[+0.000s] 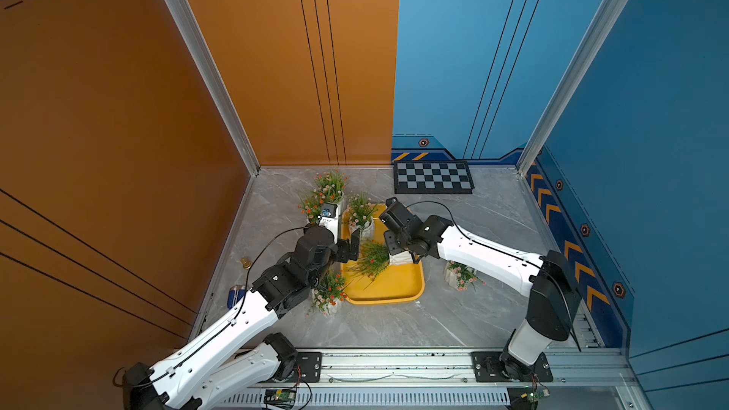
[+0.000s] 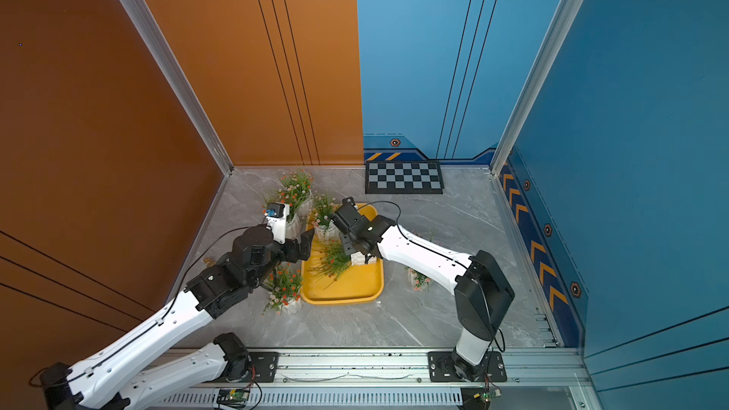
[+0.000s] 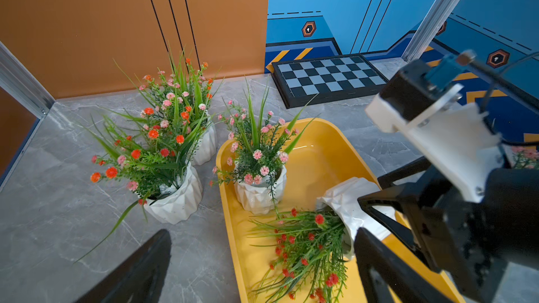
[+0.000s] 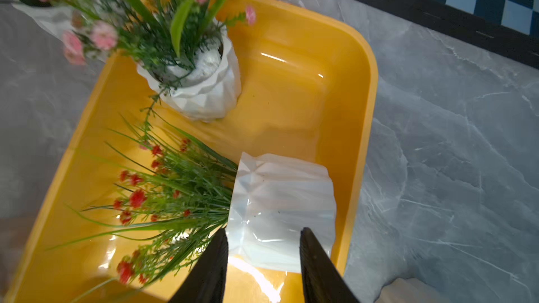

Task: Put the potted gypsophila into the storage box
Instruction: Adjust the baby's breath potted plant in the storage box.

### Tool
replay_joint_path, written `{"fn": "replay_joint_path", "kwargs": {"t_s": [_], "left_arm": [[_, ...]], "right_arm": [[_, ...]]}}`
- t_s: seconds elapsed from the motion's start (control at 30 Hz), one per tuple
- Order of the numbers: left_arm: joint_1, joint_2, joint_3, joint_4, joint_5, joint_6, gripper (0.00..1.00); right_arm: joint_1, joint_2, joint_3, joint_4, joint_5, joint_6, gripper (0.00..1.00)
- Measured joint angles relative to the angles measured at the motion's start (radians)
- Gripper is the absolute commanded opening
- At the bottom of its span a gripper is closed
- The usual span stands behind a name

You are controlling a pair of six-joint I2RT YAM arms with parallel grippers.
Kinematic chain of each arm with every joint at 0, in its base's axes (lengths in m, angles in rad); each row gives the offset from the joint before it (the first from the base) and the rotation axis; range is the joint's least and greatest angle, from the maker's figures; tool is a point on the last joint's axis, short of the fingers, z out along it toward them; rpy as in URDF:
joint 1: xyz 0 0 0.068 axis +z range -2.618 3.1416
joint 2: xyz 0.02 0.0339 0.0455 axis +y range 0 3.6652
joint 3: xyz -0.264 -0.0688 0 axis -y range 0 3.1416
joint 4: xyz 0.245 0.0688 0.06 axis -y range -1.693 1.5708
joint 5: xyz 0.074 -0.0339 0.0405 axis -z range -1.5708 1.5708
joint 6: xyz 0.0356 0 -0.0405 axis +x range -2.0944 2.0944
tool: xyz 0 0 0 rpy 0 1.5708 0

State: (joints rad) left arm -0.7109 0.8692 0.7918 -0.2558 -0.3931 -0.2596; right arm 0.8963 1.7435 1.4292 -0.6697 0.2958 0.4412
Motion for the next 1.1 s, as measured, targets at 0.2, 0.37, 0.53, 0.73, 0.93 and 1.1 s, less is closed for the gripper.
{"fn": "replay_joint_path", "kwargs": {"t_s": [0.2,0.37,0.53,0.73,0.93,1.1], "left_arm": [[0.0,-0.055,-0.04,-0.006,0.001,-0.001,0.98],[0.0,-0.115,-0.076,-0.018,0.014,0.0,0.98],[0.0,-0.159,-0.089,-0.035,0.031,0.0,0.98],[0.002,-0.208,-0.11,-0.063,0.038,0.006,0.98],[0.003,-0.245,-0.129,-0.087,0.027,0.008,0.98],[0.002,-0.285,-0.138,-0.093,0.007,0.004,0.98]], "right_arm": [[0.073,0.04,0.021,-0.1,0.086,0.073,0.45],[0.129,0.043,0.022,-0.128,0.155,0.134,0.47],[0.169,0.097,0.046,-0.145,0.209,0.188,0.47],[0.197,0.168,0.072,-0.213,0.269,0.25,0.46],[0.211,0.211,0.103,-0.267,0.324,0.282,0.45],[0.211,0.25,0.123,-0.283,0.366,0.298,0.53]]}}
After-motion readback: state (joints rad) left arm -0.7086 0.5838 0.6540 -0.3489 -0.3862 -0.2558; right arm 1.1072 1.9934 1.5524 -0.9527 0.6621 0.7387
